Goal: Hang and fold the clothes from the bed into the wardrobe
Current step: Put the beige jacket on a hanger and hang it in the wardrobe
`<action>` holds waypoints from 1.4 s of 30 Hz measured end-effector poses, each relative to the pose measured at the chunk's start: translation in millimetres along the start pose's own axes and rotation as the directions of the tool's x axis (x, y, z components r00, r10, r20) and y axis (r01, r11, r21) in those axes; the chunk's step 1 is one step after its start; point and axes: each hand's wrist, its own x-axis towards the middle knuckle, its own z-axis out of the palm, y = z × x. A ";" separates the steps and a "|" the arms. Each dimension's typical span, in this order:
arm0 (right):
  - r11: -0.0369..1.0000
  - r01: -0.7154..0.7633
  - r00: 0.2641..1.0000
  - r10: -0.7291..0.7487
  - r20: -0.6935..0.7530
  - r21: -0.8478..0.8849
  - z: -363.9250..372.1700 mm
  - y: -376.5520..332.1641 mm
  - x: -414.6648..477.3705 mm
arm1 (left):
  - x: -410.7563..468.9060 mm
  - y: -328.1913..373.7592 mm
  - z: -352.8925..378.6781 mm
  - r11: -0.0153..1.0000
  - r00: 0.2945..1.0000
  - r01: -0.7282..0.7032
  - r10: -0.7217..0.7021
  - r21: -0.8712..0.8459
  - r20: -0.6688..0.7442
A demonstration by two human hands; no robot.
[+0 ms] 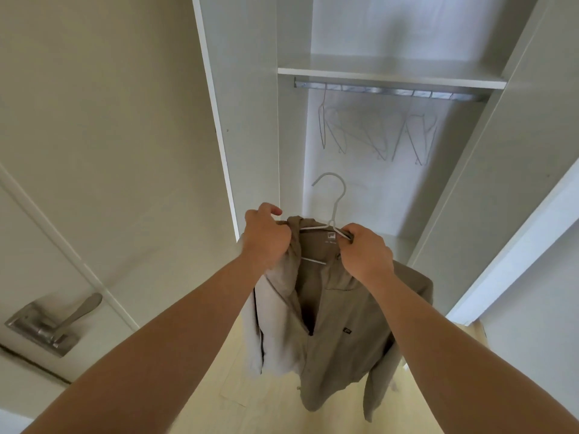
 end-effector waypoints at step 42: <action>0.992 0.030 0.980 -0.053 0.193 0.119 55.6 18.2 578.0 | 583.0 88.0 226.3 0.916 0.969 -0.248 0.237 0.316 0.074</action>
